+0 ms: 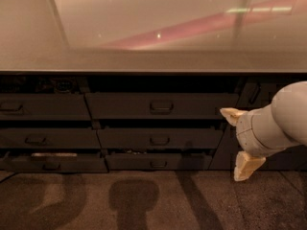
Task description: Open top drawer
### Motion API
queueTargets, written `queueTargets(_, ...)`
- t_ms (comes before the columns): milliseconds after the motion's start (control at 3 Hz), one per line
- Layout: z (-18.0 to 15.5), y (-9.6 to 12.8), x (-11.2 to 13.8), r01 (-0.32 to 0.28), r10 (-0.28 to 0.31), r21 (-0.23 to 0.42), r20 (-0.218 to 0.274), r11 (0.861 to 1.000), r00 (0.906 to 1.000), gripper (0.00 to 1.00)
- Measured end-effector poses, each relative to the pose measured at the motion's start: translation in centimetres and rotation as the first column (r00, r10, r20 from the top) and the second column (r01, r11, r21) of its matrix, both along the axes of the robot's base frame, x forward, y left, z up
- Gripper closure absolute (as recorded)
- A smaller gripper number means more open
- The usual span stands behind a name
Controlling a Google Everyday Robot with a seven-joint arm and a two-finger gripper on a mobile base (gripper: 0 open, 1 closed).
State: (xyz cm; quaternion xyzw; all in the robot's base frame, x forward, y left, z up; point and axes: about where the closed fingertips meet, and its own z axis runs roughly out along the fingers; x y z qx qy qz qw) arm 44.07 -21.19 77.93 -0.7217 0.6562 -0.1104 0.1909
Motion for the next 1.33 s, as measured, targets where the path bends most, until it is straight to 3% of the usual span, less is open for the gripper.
queueTargets(333,-0.6,-1.0,1.5,0.036,-0.037,-0.025,-0.022,0.999,0.9991,0.00)
queueTargets(667,-2.9,-5.4,7.1,0.155,-0.162,-0.079,-0.093,0.985,0.9824,0.00)
queueTargets(1000,-1.8,-7.4,13.5,0.213,-0.223,-0.090,-0.112,0.973,0.9684,0.00)
queueTargets(1333,-1.8,-7.4,13.4,0.213,-0.222,-0.091,-0.114,0.973,0.9683,0.00)
